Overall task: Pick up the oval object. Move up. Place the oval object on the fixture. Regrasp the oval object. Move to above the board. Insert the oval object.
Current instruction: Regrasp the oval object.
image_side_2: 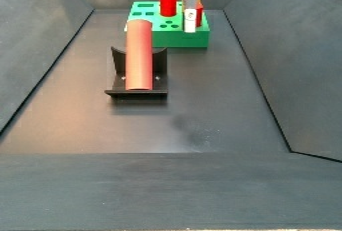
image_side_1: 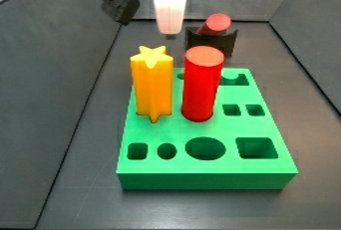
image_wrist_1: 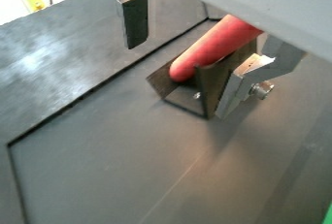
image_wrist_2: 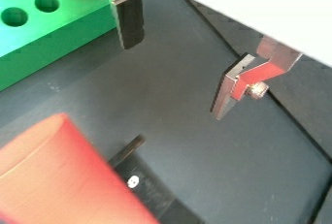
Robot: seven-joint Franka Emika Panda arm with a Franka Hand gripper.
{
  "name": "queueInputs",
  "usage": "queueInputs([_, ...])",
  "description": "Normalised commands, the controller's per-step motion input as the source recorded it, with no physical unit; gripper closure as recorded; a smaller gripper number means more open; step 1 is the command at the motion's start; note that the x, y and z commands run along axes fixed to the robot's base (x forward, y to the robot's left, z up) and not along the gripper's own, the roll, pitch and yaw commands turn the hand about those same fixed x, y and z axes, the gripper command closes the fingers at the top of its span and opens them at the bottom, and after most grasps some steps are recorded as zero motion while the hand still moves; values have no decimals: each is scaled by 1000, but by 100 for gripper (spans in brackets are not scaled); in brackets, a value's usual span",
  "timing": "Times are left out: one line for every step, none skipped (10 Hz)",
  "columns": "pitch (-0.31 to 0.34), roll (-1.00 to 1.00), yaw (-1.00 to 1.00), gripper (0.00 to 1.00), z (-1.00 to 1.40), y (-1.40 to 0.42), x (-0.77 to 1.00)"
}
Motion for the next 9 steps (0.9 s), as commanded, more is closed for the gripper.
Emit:
queueInputs([197,111,-45,0,-21,-2,1000])
queueInputs([193,93,-10,0,-12,-6,1000])
queueInputs([191,76,9,0,-8,-11,1000])
queueInputs([190,58,24,0,-8,-16,1000])
queueInputs([187,34,35,0,-8,-16,1000])
queueInputs([183,18,38,0,-5,-18,1000])
queueInputs([188,10,40,0,-4,-18,1000])
queueInputs([195,0,38,0,3,-20,995])
queueInputs([196,-9,40,0,-3,-19,914])
